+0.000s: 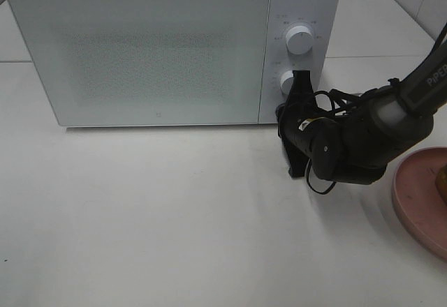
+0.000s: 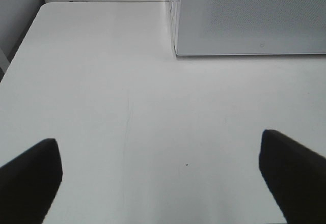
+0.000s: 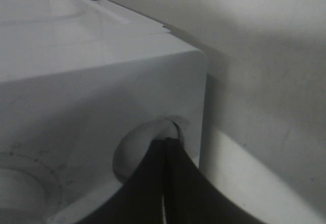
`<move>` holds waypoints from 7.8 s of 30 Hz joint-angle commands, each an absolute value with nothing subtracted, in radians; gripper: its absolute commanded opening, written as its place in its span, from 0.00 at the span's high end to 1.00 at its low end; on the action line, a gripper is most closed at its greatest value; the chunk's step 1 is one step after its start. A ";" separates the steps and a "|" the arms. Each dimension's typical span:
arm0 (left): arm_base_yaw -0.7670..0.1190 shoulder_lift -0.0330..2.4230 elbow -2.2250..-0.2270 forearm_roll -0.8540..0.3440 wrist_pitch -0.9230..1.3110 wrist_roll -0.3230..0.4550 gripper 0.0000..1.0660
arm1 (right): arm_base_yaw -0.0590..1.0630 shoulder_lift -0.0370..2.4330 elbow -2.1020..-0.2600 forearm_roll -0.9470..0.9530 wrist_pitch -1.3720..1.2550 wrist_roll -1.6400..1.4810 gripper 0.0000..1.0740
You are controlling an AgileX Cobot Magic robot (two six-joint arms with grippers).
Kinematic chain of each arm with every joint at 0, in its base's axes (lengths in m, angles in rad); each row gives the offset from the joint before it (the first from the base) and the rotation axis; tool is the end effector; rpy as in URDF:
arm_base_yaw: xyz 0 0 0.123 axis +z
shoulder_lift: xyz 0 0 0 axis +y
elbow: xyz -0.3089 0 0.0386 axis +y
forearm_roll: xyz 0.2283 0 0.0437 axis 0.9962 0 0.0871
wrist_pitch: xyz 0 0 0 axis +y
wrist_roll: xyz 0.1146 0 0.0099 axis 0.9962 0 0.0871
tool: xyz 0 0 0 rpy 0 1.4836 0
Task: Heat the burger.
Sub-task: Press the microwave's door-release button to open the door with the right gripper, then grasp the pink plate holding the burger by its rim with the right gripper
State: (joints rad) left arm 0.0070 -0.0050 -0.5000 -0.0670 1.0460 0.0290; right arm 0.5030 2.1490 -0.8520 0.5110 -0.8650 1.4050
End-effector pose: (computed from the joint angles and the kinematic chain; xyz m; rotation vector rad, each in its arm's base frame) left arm -0.0272 -0.0069 0.2584 0.0250 2.0231 -0.0571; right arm 0.3735 0.1567 0.1097 1.4478 1.5512 1.0698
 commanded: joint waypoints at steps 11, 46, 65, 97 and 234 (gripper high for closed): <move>0.001 -0.030 -0.497 -0.063 1.037 0.025 0.06 | 0.489 2.150 -0.876 0.536 -0.967 1.368 1.00; 0.001 -0.030 -0.497 -0.063 1.037 0.025 0.06 | 0.489 2.120 -0.892 0.581 -0.958 1.288 1.00; 0.001 -0.030 -0.497 -0.063 1.037 0.025 0.06 | 0.478 2.152 -1.004 0.581 -1.018 1.206 1.00; 0.001 -0.030 -0.497 -0.063 1.037 0.025 0.06 | 0.529 2.070 -0.812 0.557 -0.927 1.306 1.00; 0.001 -0.030 -0.497 -0.063 1.037 0.025 0.06 | 0.175 1.830 -0.804 -0.208 0.563 0.152 0.16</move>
State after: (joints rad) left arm 0.0070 -0.0050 -0.5000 -0.0670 1.0460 0.0290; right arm 0.1790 1.8160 -0.8090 -0.1950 0.5700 0.1450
